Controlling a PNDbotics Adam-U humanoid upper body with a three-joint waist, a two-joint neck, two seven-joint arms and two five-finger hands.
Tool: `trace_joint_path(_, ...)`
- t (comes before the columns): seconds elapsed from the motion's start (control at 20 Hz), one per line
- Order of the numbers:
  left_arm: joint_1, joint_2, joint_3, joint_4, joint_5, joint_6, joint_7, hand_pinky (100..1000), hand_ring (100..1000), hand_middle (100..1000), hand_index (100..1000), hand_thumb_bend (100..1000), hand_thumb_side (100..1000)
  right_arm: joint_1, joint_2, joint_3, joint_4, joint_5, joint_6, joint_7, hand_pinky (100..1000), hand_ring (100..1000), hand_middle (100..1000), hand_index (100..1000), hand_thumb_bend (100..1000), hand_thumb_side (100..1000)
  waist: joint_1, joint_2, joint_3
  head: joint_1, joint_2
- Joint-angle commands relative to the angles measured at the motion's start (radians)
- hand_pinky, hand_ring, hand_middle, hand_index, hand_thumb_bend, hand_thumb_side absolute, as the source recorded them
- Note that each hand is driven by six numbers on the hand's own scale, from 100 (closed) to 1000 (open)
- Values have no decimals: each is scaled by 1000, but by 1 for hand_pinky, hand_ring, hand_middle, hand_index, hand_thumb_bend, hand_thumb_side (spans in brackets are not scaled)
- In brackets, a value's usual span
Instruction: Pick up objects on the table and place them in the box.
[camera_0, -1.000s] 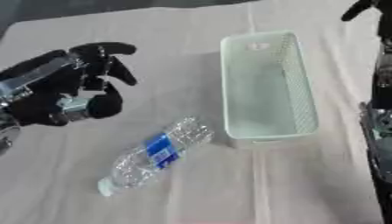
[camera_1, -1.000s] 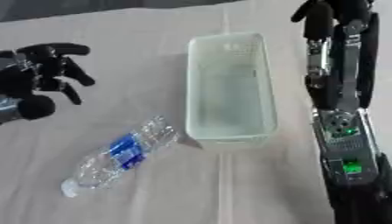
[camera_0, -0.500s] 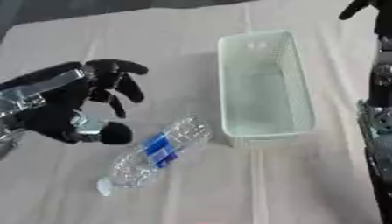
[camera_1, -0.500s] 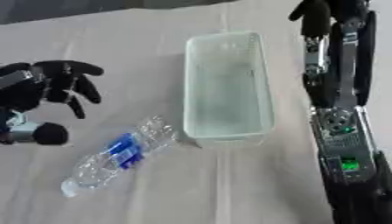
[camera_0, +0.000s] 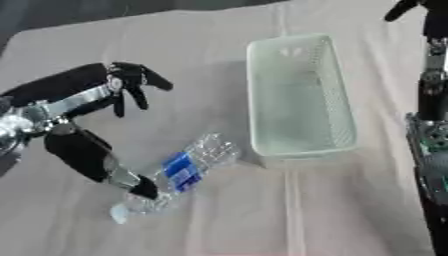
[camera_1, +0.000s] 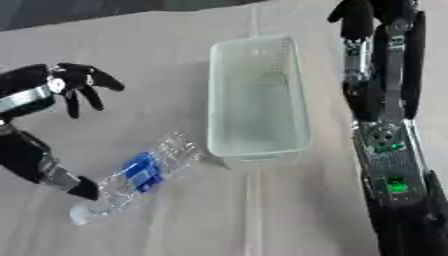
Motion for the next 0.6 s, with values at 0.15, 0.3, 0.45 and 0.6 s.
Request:
trace_joint_path(0.15,-15,-47,35,-11,-144,-37,-59,466,663,828,895,958,491,-2,-2,-6,-15,3,5,-1,404,662,825,869,162,984,-3,-25,7,-10,0)
trace_joint_path(0.3,-23,-110,49,-11,-219,-42,-81,435,632,797,879,943,494,2,-3,-7,-14,3,7,-1,403,662,825,869,164,979,-1,-27,15,-15,2)
trace_joint_path(0.45,-23,-207,75,-11,-328,-31,-99,364,591,741,868,942,474,10,-2,-10,-13,5,10,-1,402,662,825,869,164,972,3,-30,28,-24,5)
trace_joint_path(0.6,-5,-287,95,-11,-413,-1,-108,292,567,677,870,915,457,16,-2,-14,-13,6,14,-2,402,661,824,870,161,965,8,-32,39,-33,7)
